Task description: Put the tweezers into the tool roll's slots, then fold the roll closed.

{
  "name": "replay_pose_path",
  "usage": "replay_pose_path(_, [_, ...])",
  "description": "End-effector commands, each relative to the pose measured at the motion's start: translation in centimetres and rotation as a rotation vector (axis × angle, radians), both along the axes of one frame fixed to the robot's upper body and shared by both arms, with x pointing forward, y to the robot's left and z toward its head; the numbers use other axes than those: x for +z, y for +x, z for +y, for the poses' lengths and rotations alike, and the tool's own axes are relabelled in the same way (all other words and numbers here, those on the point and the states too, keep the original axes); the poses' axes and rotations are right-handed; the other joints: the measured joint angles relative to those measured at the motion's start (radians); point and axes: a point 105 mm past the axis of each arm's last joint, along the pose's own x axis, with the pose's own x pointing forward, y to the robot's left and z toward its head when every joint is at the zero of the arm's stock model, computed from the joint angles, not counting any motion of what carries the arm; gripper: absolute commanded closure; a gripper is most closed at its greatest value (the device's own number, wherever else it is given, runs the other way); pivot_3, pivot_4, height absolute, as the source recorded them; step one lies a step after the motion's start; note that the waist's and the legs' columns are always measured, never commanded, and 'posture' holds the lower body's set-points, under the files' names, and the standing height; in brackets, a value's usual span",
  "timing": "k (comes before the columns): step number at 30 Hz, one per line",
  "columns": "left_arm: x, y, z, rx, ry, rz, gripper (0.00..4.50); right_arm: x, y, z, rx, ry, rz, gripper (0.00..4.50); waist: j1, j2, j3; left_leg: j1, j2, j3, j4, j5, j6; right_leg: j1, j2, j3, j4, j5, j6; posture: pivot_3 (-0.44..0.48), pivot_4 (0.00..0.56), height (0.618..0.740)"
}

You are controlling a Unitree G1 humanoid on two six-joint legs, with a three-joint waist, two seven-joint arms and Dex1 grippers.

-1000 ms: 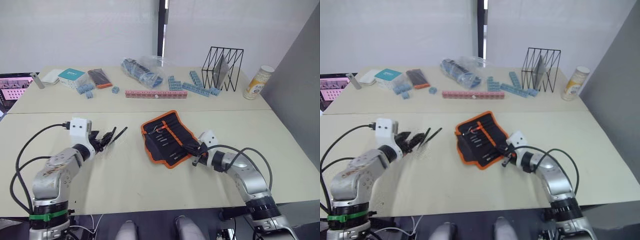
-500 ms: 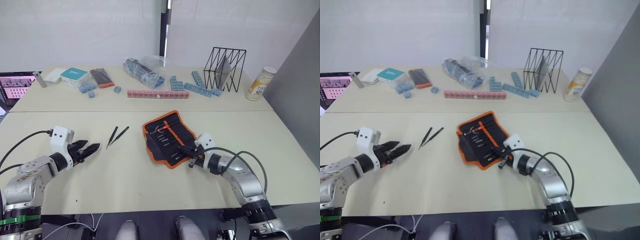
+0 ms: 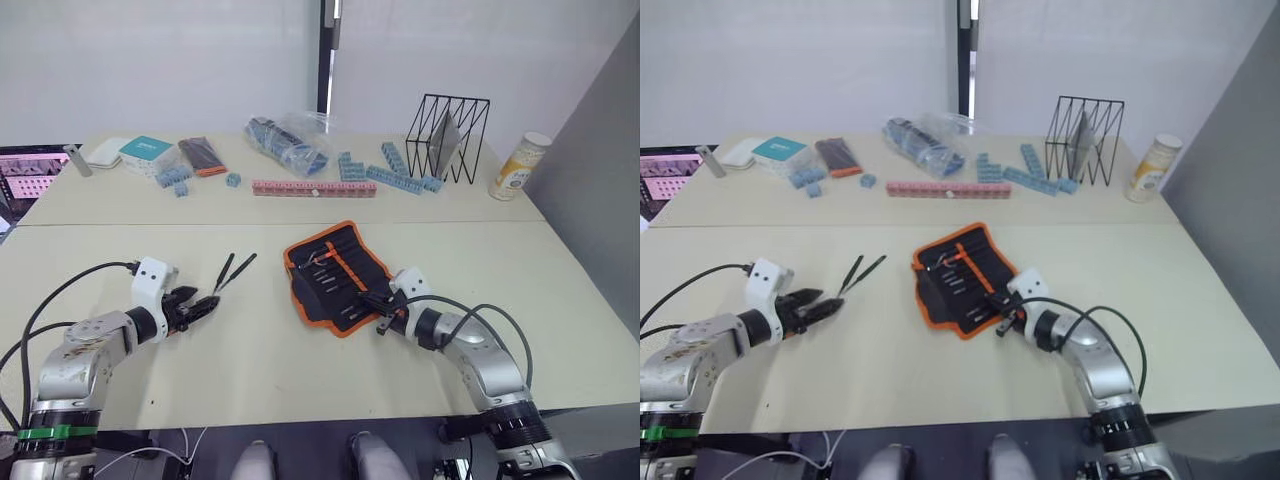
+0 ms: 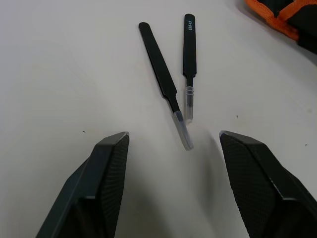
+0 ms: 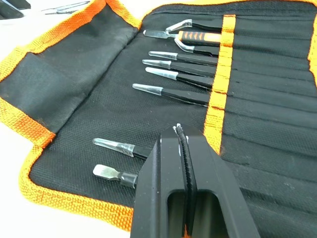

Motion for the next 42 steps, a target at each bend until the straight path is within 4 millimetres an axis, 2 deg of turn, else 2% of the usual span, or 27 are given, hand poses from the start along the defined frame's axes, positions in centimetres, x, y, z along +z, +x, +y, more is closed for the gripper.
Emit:
replay_pose_path(1, [0.3, 0.7, -0.2, 0.011, 0.04, -0.015, 2.86, 1.5, 0.0, 0.1, 0.01, 0.004, -0.069, 4.5, 0.0, 0.0, 0.0, 0.0, 0.0, 0.0, 0.0, 0.0, 0.0, 0.0, 0.0, 0.0, 0.0, 0.0, 0.0, 0.0, 0.15, 0.737])
replay_pose_path(5, [0.3, 1.1, 0.1, 0.031, 0.056, -0.012, 4.25, 1.5, 0.0, 0.1, 0.012, 0.001, -0.07, 4.5, -0.001, 0.0, 0.0, 0.0, 0.0, 0.0, 0.0, 0.0, 0.0, 0.0, 0.0, 0.0, 0.0, 0.0, 0.0, 0.0, 0.15, 0.737])
replay_pose_path(6, [0.3, 1.2, 0.3, 0.039, 0.058, -0.013, 4.48, 1.4, 0.0, 0.1, 0.012, 0.001, -0.07, 4.5, -0.002, 0.0, 0.0, 0.0, 0.0, 0.0, 0.0, 0.0, 0.0, 0.0, 0.0, 0.0, 0.0, 0.0, 0.0, 0.0, 0.15, 0.737])
replay_pose_path(13, [0.4, 1.6, 1.6, 0.082, 0.051, -0.026, 4.48, 1.3, -0.1, 0.2, 0.013, -0.003, -0.067, 4.5, -0.004, 0.0, 0.0, 0.001, 0.0, 0.0, 0.0, 0.0, 0.0, 0.0, 0.0, 0.0, 0.001, 0.0, 0.0, 0.0, 0.15, 0.737])
replay_pose_path(22, [1.7, 1.2, 6.4, 0.364, -0.007, -0.022, 4.48, 1.3, -0.2, 0.4, 0.023, -0.001, -0.063, 4.5, -0.011, 0.0, 0.0, 0.002, 0.0, 0.0, -0.001, 0.0, 0.0, -0.001, 0.0, 0.0, 0.002, 0.0, 0.0, 0.0, 0.15, 0.737])
replay_pose_path(26, [2.1, 0.4, 6.0, 0.383, -0.038, 0.003, 4.48, 1.3, -0.1, 0.5, 0.035, -0.002, -0.06, 4.5, -0.008, 0.0, 0.0, 0.001, 0.0, 0.0, -0.001, 0.0, 0.0, -0.001, 0.0, 0.0, 0.001, 0.0, 0.0, 0.0, 0.15, 0.737])
replay_pose_path(29, [1.6, -0.1, 5.6, 0.382, -0.024, 0.035, 4.48, 1.3, -0.1, 0.8, 0.045, -0.003, -0.059, 4.5, -0.007, 0.0, 0.0, 0.001, 0.0, 0.0, -0.001, 0.0, 0.0, -0.001, 0.0, 0.0, 0.001, 0.0, 0.0, 0.0, 0.15, 0.737])
replay_pose_path(42, [2.4, -0.2, 5.2, 0.415, -0.027, 0.019, 4.48, 1.4, -0.1, 1.1, 0.07, -0.007, -0.053, 4.5, -0.006, 0.0, 0.0, 0.001, 0.0, 0.0, -0.002, 0.0, 0.0, -0.001, 0.0, 0.0, 0.001, 0.0, 0.0, 0.0, 0.15, 0.737])
